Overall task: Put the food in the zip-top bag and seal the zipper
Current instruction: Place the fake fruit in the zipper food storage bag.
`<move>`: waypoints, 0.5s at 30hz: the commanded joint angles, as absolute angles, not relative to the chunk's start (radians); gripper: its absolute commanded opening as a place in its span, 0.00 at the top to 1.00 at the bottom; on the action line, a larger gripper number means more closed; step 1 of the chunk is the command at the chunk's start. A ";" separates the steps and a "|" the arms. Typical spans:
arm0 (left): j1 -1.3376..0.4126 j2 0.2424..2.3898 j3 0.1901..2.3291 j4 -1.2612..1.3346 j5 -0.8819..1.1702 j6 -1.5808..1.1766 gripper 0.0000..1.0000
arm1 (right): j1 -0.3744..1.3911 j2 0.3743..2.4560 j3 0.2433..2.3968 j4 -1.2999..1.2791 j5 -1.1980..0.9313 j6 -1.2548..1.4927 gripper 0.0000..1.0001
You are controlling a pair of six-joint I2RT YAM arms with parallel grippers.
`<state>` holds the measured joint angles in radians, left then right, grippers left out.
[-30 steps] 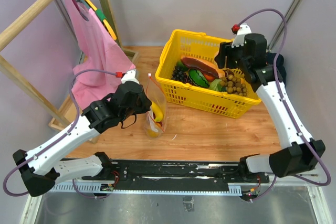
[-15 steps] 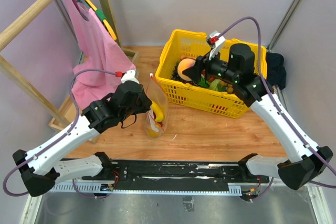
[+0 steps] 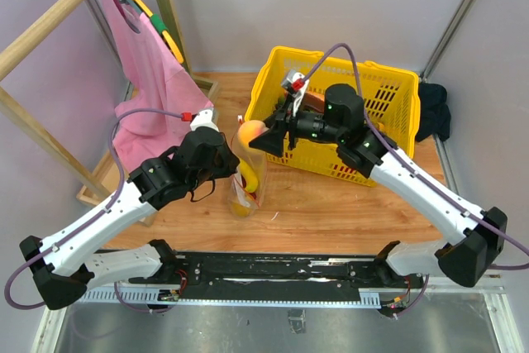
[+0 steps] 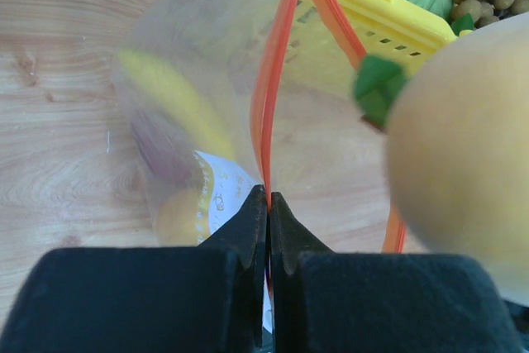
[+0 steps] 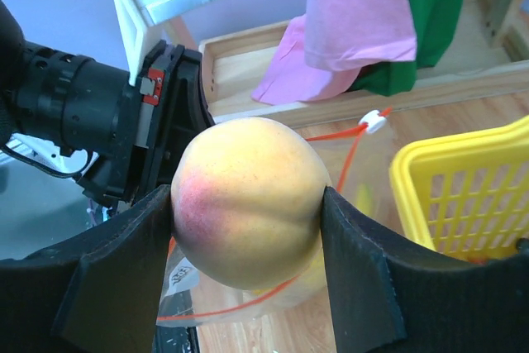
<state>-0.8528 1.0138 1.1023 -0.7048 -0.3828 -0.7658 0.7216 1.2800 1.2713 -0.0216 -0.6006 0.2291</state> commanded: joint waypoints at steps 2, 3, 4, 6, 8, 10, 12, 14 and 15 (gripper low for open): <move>-0.847 1.010 1.142 -0.679 -0.388 -0.772 1.00 | 0.765 1.342 1.262 0.007 -0.607 0.218 0.94; -0.847 1.008 1.142 -0.680 -0.388 -0.772 1.00 | 0.769 1.353 1.262 -0.002 -0.600 0.210 0.94; -0.847 1.007 1.143 -0.681 -0.388 -0.772 1.00 | 0.773 1.365 1.266 -0.014 -0.587 0.198 0.94; -0.847 1.004 1.141 -0.684 -0.390 -0.772 1.00 | 0.778 1.386 1.270 -0.042 -0.554 0.171 0.94; -0.847 0.998 1.140 -0.684 -0.392 -0.772 1.00 | 0.780 1.408 1.275 -0.064 -0.533 0.152 0.94; -0.847 0.994 1.138 -0.687 -0.396 -0.772 1.00 | 0.782 1.425 1.276 -0.066 -0.532 0.147 0.93; -0.847 0.993 1.139 -0.686 -0.396 -0.770 0.99 | 0.788 1.441 1.275 -0.064 -0.523 0.137 0.91; -0.847 0.995 1.140 -0.684 -0.396 -0.769 1.00 | 0.798 1.456 1.276 -0.069 -0.507 0.121 0.90; -0.847 0.995 1.139 -0.682 -0.393 -0.769 1.00 | 0.802 1.465 1.275 -0.073 -0.500 0.113 0.89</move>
<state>-0.8528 1.0115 1.1091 -0.7094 -0.3836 -0.7673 0.7681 1.4399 1.2686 -0.0586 -0.5362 0.1654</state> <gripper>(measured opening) 0.015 0.640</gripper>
